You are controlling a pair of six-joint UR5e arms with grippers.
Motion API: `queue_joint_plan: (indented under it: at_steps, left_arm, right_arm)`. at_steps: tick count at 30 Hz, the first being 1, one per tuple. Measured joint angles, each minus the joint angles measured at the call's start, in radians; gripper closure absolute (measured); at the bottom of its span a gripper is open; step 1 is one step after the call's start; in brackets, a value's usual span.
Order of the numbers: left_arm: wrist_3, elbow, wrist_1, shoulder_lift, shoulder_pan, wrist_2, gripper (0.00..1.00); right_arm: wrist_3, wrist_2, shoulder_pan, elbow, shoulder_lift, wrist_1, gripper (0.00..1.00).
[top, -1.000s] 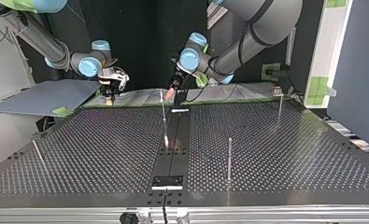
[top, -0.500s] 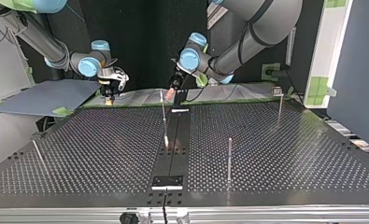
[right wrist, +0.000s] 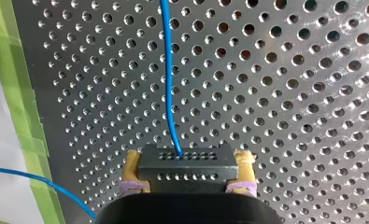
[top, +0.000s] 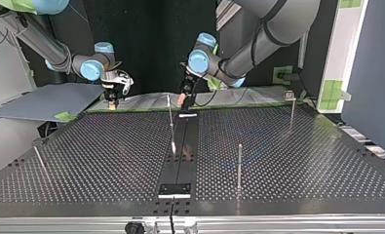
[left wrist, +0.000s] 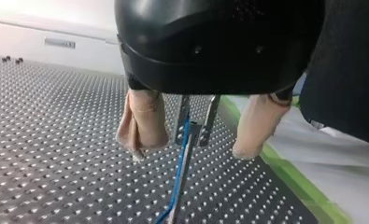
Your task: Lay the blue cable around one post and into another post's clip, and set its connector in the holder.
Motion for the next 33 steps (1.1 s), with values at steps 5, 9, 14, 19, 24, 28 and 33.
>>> queue_joint_plan:
  at_steps: [5,9,14,19,24,28,33]
  left_arm:
    - [-0.037,-0.049,0.027,0.051,-0.01,-0.054,0.01]
    - [-0.063,-0.088,0.039,0.09,-0.019,-0.094,0.01]
    - [-0.108,-0.141,0.065,0.142,-0.027,-0.141,0.06]
    - [-0.144,-0.191,0.044,0.193,-0.03,-0.181,0.0]
    - [-0.186,-0.243,0.029,0.244,-0.023,-0.231,0.0]
    - [-0.229,-0.286,0.028,0.288,-0.016,-0.275,0.0]
    - [-0.275,-0.332,0.024,0.334,-0.001,-0.321,0.0]
  right_arm:
    - [0.001,0.0,0.0,0.0,0.0,-0.004,1.0]
    - [0.005,0.0,0.0,0.0,0.0,-0.005,1.0]
    - [0.006,0.001,0.0,0.0,0.0,-0.003,1.0]
    - [0.009,0.001,0.0,0.0,0.0,-0.003,1.0]
    - [0.026,0.001,0.005,0.0,0.001,-0.004,1.0]
    - [0.033,0.001,0.008,0.0,0.001,-0.004,1.0]
    - [0.033,0.001,0.008,0.0,0.0,-0.003,1.0]
